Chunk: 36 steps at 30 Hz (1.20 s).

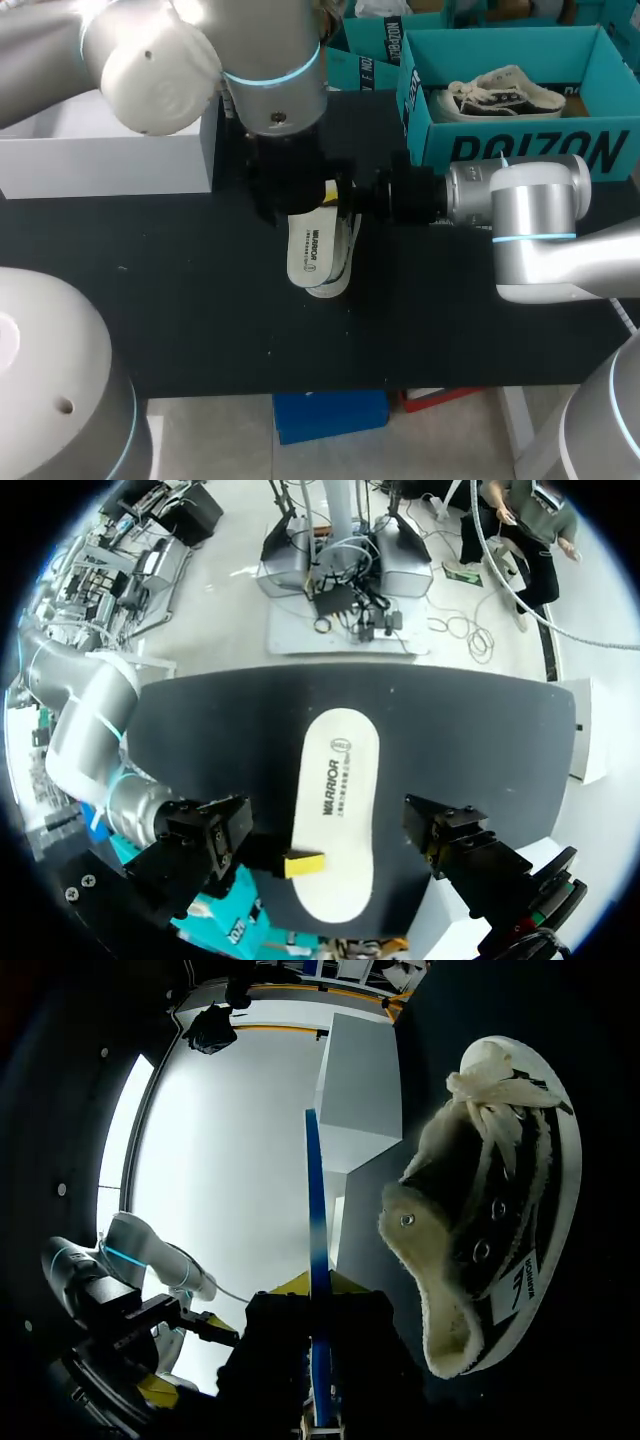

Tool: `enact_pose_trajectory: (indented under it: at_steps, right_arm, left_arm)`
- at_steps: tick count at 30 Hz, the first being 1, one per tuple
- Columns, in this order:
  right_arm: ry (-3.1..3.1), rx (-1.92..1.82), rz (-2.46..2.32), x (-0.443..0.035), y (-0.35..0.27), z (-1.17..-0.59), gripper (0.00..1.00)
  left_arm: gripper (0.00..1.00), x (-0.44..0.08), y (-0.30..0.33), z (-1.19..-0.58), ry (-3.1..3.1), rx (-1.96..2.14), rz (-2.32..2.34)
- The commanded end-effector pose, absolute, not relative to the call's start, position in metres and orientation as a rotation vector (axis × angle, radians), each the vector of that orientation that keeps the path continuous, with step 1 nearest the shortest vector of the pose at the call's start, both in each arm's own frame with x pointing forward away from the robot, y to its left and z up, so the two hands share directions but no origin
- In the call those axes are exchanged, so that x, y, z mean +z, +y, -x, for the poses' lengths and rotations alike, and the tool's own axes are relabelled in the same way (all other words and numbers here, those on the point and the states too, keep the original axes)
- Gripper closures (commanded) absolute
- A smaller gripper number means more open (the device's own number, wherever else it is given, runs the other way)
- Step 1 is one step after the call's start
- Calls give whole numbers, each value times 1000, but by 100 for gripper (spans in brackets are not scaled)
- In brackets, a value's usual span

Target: Take the shoe out of the shoebox, open the shoe tongue, remove and reinsert the insole, then place the shoe into the shoebox

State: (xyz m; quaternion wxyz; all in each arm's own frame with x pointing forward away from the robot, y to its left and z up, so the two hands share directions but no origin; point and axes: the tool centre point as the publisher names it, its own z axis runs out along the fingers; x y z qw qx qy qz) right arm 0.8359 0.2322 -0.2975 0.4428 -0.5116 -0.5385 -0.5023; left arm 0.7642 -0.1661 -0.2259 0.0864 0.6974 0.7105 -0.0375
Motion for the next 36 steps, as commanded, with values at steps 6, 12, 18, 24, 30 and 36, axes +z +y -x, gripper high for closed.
enact_pose_trajectory:
  at_steps: [6,12,18,24,30,36]
  right_arm:
    - [-1335,-1246,1270,-298,233,-836,100]
    - [-1335,-1246,1270,-298,233,-836,100]
    - [-1335,-1246,1270,-298,233,-836,100]
    - [-1335,-1246,1270,-298,233,-836,100]
    - [-1335,-1246,1270,-298,233,-836,100]
    - [-1335,-1246,1270,-298,233,-836,100]
  left_arm:
    - [0,-239,-125,-770,1713,-590,-1871]
    - [0,-239,-117,-773,1588,-713,-1790]
    - [0,-242,-103,-779,1475,-864,-1712]
    - [0,-242,-102,-779,1473,-849,-1727]
    - [0,-242,-102,-779,1473,-849,-1727]
    - [0,-242,-102,-779,1473,-849,-1727]
